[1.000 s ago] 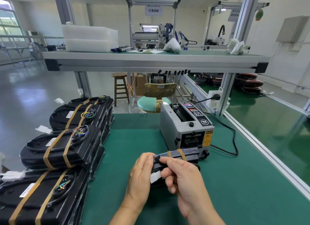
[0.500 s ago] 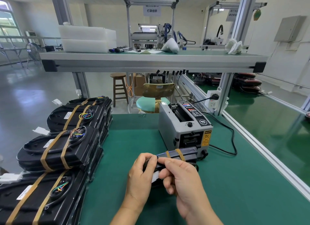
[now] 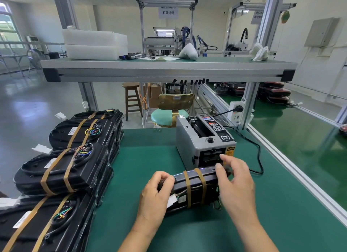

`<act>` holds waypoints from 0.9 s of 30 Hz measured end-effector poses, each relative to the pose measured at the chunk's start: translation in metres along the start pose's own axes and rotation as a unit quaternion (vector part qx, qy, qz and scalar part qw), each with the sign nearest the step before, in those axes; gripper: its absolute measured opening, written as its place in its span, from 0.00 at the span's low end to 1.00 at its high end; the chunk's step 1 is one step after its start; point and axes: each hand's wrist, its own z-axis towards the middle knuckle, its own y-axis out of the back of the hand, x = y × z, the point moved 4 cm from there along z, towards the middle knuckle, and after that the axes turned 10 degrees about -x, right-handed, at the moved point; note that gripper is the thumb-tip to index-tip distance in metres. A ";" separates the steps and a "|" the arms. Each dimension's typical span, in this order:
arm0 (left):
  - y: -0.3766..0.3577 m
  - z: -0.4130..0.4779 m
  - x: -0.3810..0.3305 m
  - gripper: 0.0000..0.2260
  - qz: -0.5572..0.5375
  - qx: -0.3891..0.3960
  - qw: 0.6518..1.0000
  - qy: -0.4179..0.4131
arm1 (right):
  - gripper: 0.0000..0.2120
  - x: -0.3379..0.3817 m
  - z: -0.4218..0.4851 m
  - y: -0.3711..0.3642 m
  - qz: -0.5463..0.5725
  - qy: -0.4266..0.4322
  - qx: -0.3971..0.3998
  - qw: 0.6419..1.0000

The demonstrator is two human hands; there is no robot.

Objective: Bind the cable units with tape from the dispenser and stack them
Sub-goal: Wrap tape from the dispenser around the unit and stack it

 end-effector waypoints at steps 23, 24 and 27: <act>-0.033 0.010 -0.040 0.24 0.369 0.089 0.899 -0.216 | 0.17 -0.017 -0.008 -0.027 0.025 -0.142 0.136 0.980; -0.033 0.012 -0.041 0.23 0.374 0.097 0.896 -0.219 | 0.18 -0.016 -0.009 -0.026 0.027 -0.146 0.136 0.979; -0.032 0.020 -0.039 0.23 0.351 0.112 0.905 -0.211 | 0.19 -0.017 -0.010 -0.022 0.046 -0.169 0.147 0.973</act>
